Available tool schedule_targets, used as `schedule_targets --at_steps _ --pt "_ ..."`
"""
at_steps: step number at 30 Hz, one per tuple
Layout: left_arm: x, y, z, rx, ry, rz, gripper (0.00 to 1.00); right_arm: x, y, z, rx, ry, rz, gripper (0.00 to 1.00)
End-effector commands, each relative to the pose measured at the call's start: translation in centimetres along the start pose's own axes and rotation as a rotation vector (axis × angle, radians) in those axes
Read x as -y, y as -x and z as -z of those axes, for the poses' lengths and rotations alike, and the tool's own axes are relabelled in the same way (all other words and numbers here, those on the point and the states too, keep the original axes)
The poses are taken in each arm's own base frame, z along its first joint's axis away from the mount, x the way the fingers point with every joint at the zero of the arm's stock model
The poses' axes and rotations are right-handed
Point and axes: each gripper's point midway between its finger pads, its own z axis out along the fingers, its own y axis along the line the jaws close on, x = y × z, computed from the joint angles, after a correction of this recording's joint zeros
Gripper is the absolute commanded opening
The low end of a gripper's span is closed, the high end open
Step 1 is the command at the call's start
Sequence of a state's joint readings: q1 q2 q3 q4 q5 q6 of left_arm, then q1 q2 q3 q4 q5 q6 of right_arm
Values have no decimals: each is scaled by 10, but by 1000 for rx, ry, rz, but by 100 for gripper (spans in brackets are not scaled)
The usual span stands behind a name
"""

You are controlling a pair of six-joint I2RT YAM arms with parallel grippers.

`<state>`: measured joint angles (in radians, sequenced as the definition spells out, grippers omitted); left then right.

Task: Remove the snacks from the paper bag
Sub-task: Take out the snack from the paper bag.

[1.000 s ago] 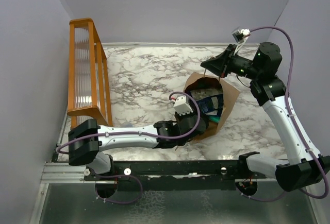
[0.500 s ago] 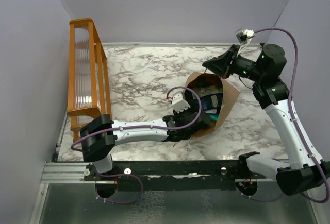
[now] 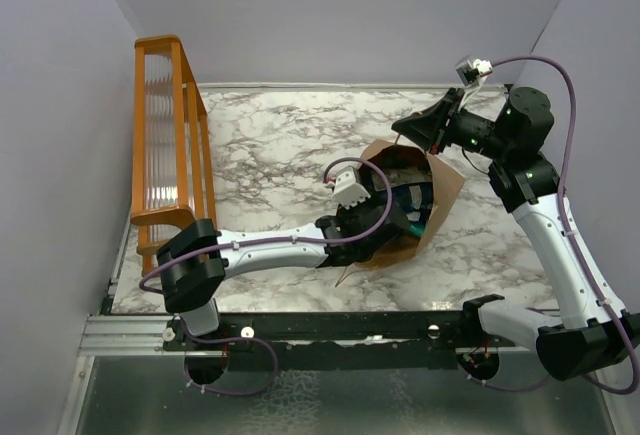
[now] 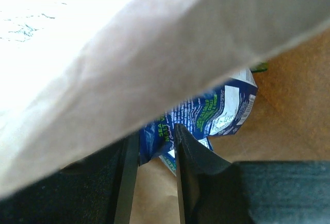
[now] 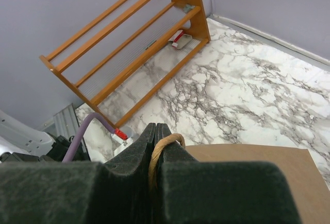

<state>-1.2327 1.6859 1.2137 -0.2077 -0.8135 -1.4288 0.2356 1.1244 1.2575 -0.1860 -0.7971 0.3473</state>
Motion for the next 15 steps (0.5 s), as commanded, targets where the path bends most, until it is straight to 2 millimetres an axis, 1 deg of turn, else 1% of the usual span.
schedule_targets --at_steps 1,4,6,7,10,11,12,13,15 --pt "9 8 -3 30 -18 22 34 -9 18 4 55 9 54 3" --pt "9 8 -3 25 -19 28 33 -9 18 4 55 11 52 3" --pt "4 1 -10 24 -4 13 29 -9 18 4 55 11 51 3" --pt "5 2 -10 23 -5 14 26 -9 18 4 55 10 53 3" --pt "9 4 -8 16 -21 14 15 -4 15 4 53 -16 57 3" --pt "9 3 -8 12 -28 12 6 -2 15 4 53 -24 58 3" --pt "10 3 -8 10 -34 4 0 -1 14 4 53 -27 57 3" --pt "18 12 -1 17 -59 13 0 0 13 4 53 -29 54 3" --pt "23 18 6 10 -82 3 0 0 12 3 53 -28 51 3"
